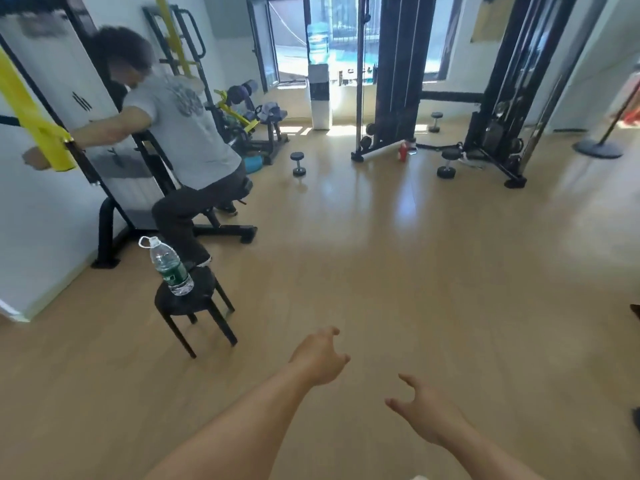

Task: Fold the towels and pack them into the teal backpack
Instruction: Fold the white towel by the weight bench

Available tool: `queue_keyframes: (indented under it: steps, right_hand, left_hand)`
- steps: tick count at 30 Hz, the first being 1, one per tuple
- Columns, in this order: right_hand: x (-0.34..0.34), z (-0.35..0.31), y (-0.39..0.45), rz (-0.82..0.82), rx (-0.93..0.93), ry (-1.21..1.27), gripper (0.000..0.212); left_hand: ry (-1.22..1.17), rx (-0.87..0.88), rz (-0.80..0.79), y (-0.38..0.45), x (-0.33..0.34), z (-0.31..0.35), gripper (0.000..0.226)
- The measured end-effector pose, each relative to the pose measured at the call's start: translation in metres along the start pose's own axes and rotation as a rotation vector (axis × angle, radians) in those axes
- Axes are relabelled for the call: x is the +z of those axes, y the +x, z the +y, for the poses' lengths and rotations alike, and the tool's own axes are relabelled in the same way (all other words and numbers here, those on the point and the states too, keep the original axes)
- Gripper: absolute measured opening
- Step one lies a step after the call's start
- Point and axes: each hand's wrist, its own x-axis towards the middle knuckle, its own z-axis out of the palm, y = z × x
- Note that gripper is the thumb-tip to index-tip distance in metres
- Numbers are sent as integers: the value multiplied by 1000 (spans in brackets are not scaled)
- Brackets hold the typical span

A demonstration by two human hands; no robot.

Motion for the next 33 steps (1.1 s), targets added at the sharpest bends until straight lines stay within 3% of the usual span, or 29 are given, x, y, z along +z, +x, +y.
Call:
queue_keyframes:
  steps: [14, 22, 33]
  right_hand:
    - [-268, -58, 353, -89, -9, -111, 91]
    - [-366, -139, 587, -154, -112, -213, 91]
    - [-515, -251, 894, -162, 35, -243, 85]
  left_hand:
    - [-21, -29, -21, 364, -149, 177, 65]
    - [-52, -94, 38, 593, -243, 195, 66]
    - [-34, -138, -7, 910, -402, 236, 65]
